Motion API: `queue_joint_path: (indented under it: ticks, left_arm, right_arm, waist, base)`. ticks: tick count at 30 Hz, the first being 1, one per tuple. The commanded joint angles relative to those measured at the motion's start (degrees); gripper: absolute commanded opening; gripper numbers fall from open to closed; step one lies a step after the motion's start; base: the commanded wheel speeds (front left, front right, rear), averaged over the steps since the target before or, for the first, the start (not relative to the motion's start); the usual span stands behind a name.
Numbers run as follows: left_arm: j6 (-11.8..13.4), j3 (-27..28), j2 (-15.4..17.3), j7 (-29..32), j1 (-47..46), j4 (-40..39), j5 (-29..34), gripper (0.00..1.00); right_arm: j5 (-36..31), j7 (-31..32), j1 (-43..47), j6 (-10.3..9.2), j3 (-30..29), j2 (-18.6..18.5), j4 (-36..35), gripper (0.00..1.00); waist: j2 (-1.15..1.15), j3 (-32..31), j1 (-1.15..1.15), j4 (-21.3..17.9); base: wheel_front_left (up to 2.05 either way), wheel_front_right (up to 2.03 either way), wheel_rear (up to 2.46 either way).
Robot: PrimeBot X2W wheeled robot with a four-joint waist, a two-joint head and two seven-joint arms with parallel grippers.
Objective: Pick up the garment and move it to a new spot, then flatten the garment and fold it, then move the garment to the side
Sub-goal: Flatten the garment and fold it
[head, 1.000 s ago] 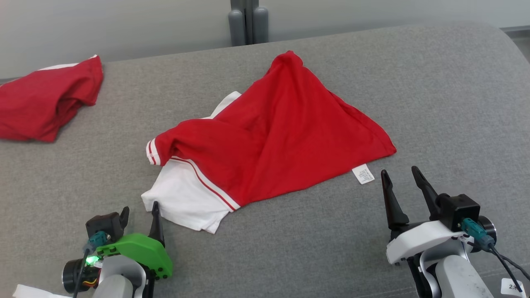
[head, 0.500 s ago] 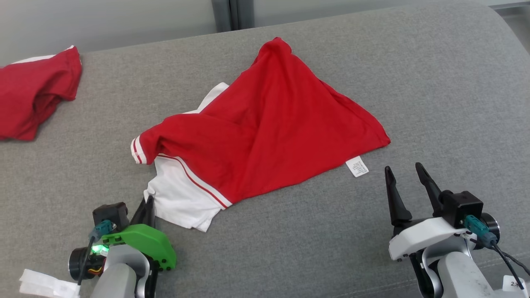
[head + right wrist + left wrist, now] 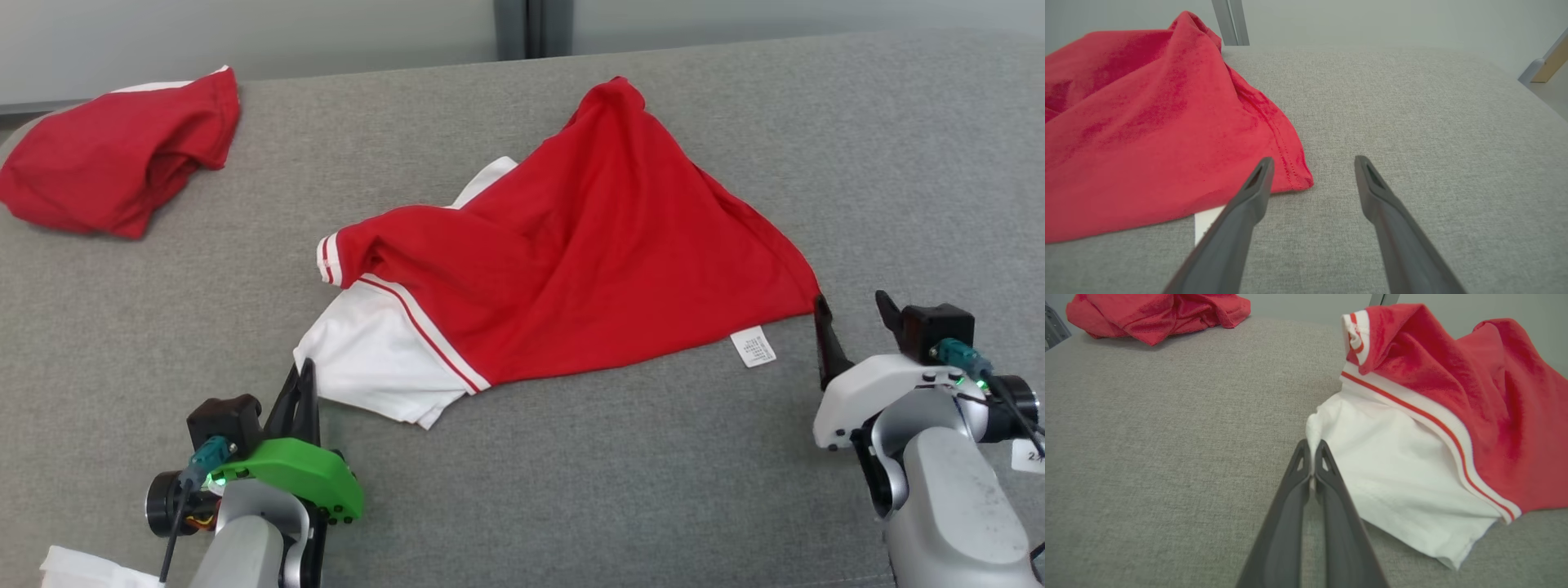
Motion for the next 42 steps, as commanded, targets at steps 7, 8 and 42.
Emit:
queue_joint_path:
  ticks: [7,8,42]
  left_arm:
    - [1.2,-0.8,-0.3,0.0,3.3,-6.2,-0.4,0.00]
    - [1.4,-0.9,-0.3,0.2,3.6,-7.0,-0.5,0.00]
    - [0.9,3.8,3.1,1.2,6.2,-43.7,-6.7,0.00]
  right_arm:
    - [-2.9,4.3,-5.5,-0.08,-3.2,-2.3,9.2,1.00]
    - [-2.7,4.7,-6.1,-0.08,-2.8,-2.3,10.5,1.00]
    - [18.4,-6.3,0.1,-0.05,10.9,-5.2,-17.5,0.00]
  waist:
    - [0.00,1.1,0.00,4.6]
    - [0.00,1.1,0.00,4.8]
    - [0.00,-10.8,0.00,-1.7]
  base:
    - [0.00,0.00,0.00]
    - [0.00,0.00,0.00]
    - [0.00,0.00,0.00]
